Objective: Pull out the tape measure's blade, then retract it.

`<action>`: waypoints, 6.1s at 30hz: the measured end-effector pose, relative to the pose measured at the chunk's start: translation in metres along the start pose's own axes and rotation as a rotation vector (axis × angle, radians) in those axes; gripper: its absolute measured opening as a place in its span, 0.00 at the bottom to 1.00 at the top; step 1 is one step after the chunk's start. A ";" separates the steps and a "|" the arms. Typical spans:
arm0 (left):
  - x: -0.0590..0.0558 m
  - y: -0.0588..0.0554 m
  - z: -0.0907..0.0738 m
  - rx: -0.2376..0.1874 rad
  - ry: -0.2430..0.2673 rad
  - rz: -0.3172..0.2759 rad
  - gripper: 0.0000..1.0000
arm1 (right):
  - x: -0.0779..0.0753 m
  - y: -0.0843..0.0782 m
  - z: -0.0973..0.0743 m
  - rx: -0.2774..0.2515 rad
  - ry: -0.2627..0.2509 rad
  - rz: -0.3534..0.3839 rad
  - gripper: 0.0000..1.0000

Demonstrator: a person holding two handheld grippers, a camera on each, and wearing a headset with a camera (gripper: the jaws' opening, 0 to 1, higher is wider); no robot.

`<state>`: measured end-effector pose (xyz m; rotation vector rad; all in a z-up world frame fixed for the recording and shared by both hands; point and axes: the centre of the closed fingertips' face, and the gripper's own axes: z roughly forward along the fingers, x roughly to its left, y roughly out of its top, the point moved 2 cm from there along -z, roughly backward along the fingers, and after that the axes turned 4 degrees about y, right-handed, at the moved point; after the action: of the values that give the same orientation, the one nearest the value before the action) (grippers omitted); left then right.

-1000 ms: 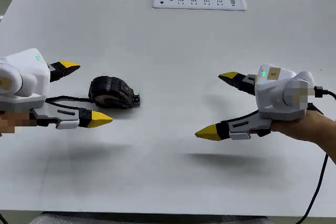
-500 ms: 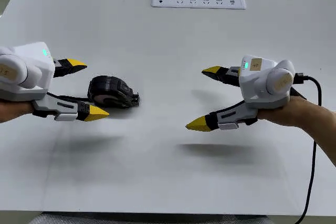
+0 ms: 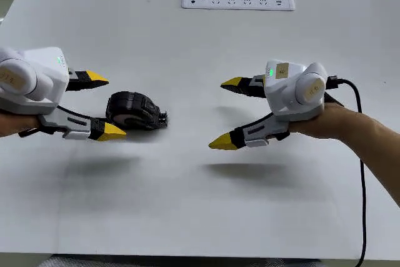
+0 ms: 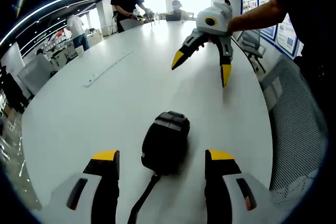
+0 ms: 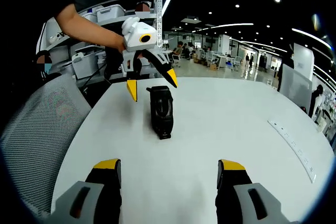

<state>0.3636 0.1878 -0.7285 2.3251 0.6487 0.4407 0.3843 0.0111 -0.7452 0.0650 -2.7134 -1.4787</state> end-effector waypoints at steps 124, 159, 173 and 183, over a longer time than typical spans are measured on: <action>0.002 -0.008 0.021 0.097 -0.153 0.111 0.24 | -0.010 -0.006 0.076 0.125 0.136 -0.140 0.10; 0.002 -0.007 0.022 0.103 -0.156 0.105 0.24 | -0.010 -0.018 0.049 0.153 0.127 -0.136 0.10; 0.002 -0.007 0.021 0.104 -0.156 0.102 0.24 | -0.012 -0.026 0.035 0.157 0.117 -0.122 0.10; 0.002 -0.006 0.021 0.101 -0.158 0.100 0.24 | -0.015 -0.033 0.025 0.159 0.113 -0.120 0.10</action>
<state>0.3732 0.1820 -0.7478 2.4662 0.4904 0.2701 0.3976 0.0149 -0.7872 0.3126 -2.7718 -1.2397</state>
